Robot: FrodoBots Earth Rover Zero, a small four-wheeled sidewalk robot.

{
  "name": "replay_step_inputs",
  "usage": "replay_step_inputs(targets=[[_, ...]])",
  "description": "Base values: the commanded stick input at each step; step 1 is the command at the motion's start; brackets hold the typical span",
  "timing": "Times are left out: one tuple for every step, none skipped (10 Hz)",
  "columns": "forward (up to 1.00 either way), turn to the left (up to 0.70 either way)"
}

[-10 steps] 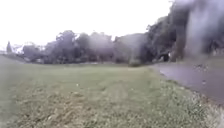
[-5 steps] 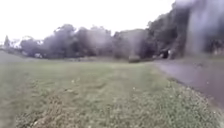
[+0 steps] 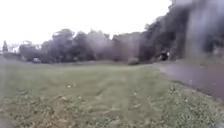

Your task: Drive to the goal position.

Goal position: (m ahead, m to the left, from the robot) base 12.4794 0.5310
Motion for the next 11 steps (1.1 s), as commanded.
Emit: replay_step_inputs(targets=[[0.45, 0.00], [0.45, 0.00], [0.45, 0.00], [0.45, 0.00], [0.45, 0.00], [0.45, 0.00], [0.45, 0.00], [0.45, 0.00], [0.45, 0.00], [0.45, 0.00], [0.45, 0.00]])
